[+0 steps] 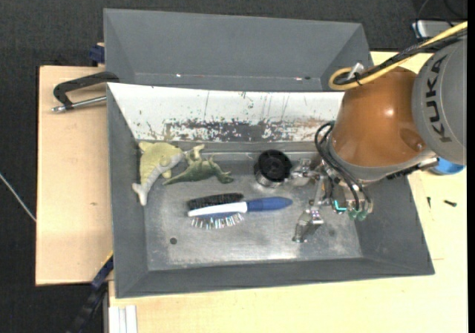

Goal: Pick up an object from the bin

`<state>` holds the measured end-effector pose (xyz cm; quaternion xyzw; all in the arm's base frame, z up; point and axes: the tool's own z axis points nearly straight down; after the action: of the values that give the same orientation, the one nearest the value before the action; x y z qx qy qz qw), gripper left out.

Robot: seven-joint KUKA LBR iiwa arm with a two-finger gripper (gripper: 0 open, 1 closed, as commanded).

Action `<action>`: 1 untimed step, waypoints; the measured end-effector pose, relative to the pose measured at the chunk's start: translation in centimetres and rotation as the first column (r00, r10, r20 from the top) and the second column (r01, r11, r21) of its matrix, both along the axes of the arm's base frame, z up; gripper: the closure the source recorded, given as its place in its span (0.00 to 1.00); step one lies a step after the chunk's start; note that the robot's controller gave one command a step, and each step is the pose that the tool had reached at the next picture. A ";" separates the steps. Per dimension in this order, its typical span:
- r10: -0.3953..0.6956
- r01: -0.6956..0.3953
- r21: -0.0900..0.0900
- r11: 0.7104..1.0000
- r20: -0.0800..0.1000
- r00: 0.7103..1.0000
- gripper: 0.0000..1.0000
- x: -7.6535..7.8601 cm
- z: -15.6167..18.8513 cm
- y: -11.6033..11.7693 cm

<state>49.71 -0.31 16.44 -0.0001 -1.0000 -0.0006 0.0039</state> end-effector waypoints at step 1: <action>0.281 -0.281 -0.002 0.960 0.012 0.960 0.00 4.4 -9.3 6.5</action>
Offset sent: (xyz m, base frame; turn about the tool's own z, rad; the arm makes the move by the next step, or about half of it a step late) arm 0.0422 0.0638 -0.0944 -0.2844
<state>54.14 6.19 7.18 0.1420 -0.9899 0.0001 -0.0023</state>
